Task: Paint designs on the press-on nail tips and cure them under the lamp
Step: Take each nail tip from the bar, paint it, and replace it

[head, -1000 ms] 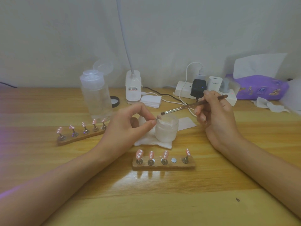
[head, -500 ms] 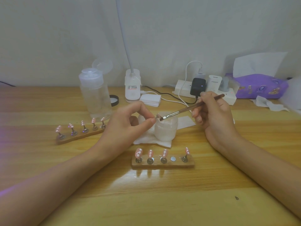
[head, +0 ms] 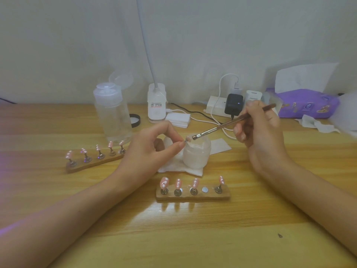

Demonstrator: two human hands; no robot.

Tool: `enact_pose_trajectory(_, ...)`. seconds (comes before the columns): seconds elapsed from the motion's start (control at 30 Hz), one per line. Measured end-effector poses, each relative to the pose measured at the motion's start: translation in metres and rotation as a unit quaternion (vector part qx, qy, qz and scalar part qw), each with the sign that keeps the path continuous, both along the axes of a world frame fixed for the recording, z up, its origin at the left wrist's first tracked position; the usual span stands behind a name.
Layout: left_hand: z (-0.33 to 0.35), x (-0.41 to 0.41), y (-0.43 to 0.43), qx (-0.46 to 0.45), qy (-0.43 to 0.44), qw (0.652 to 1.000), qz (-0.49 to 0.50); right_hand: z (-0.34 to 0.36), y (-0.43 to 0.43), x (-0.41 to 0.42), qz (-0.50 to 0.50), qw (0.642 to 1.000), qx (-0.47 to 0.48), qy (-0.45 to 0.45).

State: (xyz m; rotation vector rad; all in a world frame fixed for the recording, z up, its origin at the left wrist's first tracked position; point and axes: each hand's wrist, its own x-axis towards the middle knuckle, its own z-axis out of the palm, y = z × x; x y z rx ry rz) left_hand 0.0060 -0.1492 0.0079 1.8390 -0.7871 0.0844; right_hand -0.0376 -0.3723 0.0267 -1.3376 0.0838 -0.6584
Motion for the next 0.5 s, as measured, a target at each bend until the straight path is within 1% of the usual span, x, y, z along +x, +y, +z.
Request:
enact_pose_trajectory(0.07, 0.0, 0.0, 0.0, 0.007, -0.004, 1.0, 0.002, 0.008, -0.001, -0.001, 0.004, 0.997, -0.071, -0.019)
enact_pose_trajectory(0.13, 0.0, 0.001, 0.0, 0.012, -0.006, 1.0, 0.002, 0.015, -0.001, -0.004, 0.012, 0.987, -0.152, -0.042)
enact_pose_trajectory(0.23, 0.0, 0.002, 0.0, 0.018, -0.005, 1.0, 0.003, 0.022, 0.002, -0.006, 0.029, 0.97, -0.235, -0.055)
enact_pose_trajectory(0.3, 0.0, 0.001, 0.0, 0.017, -0.003, 1.0, 0.002, 0.022, 0.005, -0.006, 0.052, 0.964, -0.257, -0.047)
enact_pose_trajectory(0.5, -0.001, 0.002, 0.0, 0.011, -0.01, 1.0, 0.004, 0.015, 0.008, -0.006, 0.09, 0.964, -0.251, -0.015)
